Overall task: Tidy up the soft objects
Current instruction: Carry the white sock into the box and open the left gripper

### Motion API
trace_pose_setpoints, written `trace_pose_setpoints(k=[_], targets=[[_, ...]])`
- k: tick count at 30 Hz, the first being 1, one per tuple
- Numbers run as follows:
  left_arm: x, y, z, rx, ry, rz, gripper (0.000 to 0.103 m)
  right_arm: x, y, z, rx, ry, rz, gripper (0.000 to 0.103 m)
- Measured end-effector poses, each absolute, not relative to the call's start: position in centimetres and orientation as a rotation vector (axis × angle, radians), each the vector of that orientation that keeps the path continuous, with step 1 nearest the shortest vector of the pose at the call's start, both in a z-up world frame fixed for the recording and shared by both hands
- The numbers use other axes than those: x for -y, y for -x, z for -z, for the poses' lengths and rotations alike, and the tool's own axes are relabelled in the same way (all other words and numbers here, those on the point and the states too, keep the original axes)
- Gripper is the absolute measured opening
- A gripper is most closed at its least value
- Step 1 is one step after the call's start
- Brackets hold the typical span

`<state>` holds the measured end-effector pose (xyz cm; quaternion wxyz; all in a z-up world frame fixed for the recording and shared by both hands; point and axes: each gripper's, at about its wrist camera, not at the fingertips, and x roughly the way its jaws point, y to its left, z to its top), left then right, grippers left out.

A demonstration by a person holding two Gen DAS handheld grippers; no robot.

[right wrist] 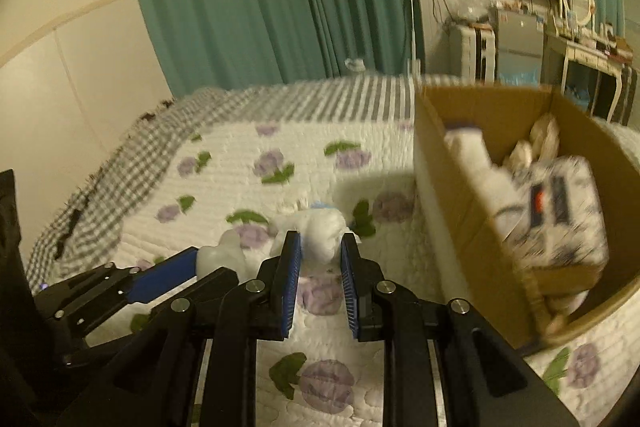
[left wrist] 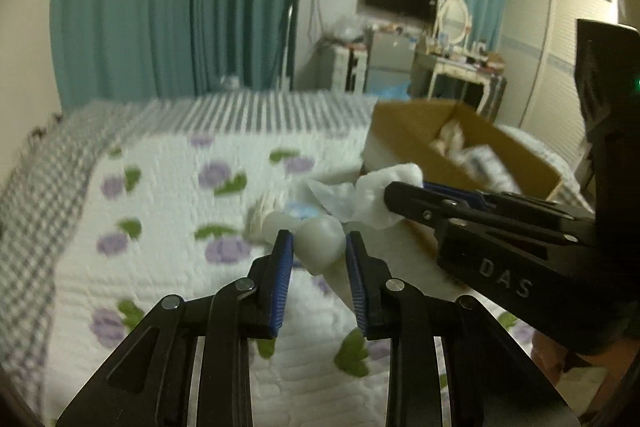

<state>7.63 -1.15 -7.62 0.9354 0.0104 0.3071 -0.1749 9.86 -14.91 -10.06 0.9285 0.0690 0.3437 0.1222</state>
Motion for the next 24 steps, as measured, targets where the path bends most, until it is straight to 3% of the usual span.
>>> trace_pose_setpoints(k=[9, 16, 24], targets=[[7.0, -7.3, 0.2, -0.492, -0.076, 0.477, 0.026, 19.9, -8.0, 0.1, -0.510, -0.120, -0.205, 0.019], [11.9, -9.8, -1.3, -0.471, -0.096, 0.548, 0.026, 24.8, -8.6, -6.6, -0.435, -0.031, -0.187, 0.019], [16.0, -14.2, 1.0, -0.539, -0.121, 0.577, 0.026, 30.3, -11.3, -5.3, -0.474, -0.047, -0.136, 0.019]])
